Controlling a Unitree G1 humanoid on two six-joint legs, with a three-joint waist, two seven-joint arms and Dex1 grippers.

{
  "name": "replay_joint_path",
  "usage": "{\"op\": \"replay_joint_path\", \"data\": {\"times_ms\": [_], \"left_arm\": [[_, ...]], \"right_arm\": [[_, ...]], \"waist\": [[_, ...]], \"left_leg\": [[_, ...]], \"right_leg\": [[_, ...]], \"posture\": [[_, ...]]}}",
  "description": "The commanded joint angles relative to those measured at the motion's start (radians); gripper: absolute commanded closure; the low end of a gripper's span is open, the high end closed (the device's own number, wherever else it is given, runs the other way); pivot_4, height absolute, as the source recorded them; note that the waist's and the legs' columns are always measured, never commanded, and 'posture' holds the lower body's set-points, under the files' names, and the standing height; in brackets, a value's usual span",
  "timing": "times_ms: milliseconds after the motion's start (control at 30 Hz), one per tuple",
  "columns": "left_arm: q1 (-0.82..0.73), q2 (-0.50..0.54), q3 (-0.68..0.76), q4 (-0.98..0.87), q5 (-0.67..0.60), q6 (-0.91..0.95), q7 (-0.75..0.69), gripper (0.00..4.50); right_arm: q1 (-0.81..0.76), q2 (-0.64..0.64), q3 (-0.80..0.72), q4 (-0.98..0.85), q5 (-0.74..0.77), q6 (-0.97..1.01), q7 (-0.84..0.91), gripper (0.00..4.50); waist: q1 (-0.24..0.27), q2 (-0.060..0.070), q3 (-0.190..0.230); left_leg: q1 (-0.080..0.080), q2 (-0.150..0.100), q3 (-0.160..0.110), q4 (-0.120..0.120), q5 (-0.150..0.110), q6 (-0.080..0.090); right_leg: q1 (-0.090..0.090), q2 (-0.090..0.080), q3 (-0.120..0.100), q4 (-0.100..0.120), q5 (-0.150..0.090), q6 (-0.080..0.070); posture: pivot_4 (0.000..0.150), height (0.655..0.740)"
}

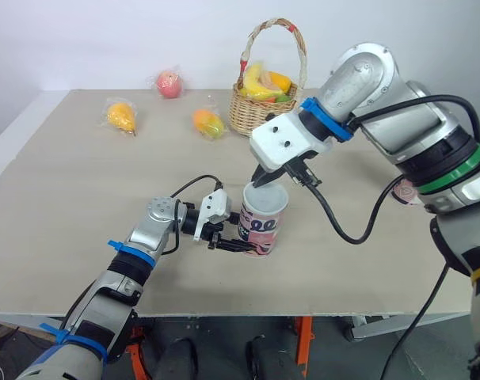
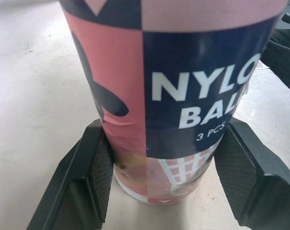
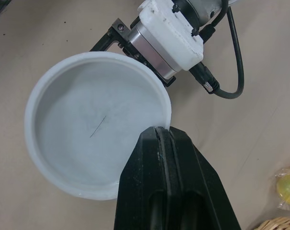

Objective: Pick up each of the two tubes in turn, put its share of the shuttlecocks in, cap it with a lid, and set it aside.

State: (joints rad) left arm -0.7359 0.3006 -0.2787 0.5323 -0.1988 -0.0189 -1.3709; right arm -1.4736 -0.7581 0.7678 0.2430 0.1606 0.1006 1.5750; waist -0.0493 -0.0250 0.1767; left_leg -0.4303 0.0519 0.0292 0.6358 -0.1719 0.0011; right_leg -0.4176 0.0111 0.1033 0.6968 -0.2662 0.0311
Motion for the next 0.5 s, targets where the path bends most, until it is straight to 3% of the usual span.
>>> {"op": "replay_joint_path", "data": {"times_ms": [33,467,500], "left_arm": [[0.003,0.025,0.004,0.033,0.036,0.016,0.023,1.69],[0.011,0.031,0.008,0.024,0.034,0.022,0.027,1.69],[0.012,0.030,0.008,0.022,0.034,0.022,0.028,1.69]], "right_arm": [[0.010,-0.006,-0.015,-0.022,-0.019,0.004,0.039,4.47],[0.147,-0.019,-0.126,-0.140,-0.118,-0.141,0.016,4.47],[0.161,-0.016,-0.138,-0.151,-0.133,-0.135,0.007,4.17]], "waist": [[0.000,0.000,0.000],[0.000,0.000,0.000],[0.000,0.000,0.000]], "left_leg": [[0.000,0.000,0.000,0.000,0.000,0.000],[0.000,0.000,0.000,0.000,0.000,0.000],[0.000,0.000,0.000,-0.001,0.000,0.000]], "right_leg": [[0.000,0.000,0.000,0.000,0.000,0.000],[0.000,0.000,0.000,0.000,0.000,0.000],[0.000,0.000,0.000,0.000,0.000,0.000]], "posture": [[0.150,0.7393],[0.150,0.7393],[0.150,0.7393]]}}
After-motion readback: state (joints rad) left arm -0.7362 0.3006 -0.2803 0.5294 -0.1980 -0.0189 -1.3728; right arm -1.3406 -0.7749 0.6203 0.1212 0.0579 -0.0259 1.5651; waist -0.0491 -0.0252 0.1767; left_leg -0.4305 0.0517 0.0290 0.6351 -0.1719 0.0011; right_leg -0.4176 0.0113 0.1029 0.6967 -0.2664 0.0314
